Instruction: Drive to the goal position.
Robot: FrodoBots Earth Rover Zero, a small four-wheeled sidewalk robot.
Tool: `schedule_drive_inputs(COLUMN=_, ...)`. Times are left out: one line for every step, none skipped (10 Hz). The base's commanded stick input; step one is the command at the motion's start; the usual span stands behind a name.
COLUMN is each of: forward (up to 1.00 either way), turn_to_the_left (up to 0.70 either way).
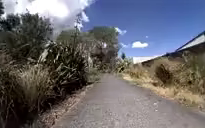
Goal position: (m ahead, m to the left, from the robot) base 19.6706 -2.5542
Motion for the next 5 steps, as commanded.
schedule_drive_inputs(forward=0.7, turn_to_the_left=0.0)
schedule_drive_inputs(forward=0.7, turn_to_the_left=0.0)
schedule_drive_inputs(forward=0.7, turn_to_the_left=0.0)
schedule_drive_inputs(forward=0.7, turn_to_the_left=0.0)
schedule_drive_inputs(forward=0.7, turn_to_the_left=0.0)
